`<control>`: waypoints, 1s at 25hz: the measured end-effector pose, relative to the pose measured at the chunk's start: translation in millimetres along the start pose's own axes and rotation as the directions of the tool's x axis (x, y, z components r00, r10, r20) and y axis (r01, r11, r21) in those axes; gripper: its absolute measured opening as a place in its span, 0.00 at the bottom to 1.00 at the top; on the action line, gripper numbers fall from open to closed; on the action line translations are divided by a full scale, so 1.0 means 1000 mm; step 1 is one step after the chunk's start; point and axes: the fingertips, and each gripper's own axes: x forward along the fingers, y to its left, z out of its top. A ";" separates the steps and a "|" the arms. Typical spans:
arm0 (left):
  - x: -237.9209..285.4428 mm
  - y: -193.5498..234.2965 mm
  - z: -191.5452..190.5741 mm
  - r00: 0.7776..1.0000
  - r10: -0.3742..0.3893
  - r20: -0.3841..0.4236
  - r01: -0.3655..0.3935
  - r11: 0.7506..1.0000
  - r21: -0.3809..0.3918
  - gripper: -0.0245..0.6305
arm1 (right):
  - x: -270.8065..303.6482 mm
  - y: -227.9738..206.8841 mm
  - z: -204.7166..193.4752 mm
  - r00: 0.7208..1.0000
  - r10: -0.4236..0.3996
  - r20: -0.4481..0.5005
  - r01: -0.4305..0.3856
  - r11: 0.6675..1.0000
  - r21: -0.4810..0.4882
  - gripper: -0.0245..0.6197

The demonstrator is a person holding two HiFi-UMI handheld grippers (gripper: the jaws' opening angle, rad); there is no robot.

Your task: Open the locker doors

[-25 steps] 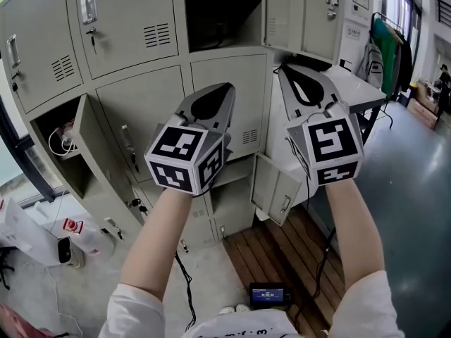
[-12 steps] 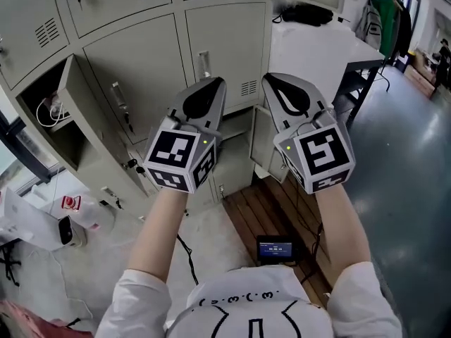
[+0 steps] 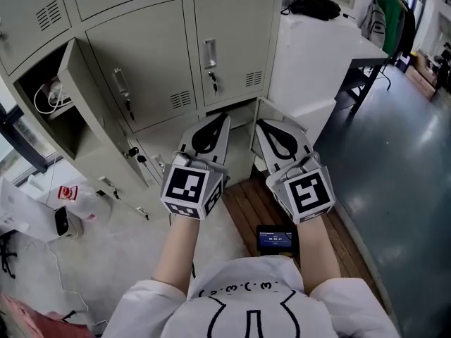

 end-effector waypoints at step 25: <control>-0.019 -0.011 -0.014 1.000 -0.011 0.005 0.011 1.000 0.018 0.05 | 0.003 0.016 -0.034 0.996 -0.023 -0.090 0.034 0.992 0.120 0.06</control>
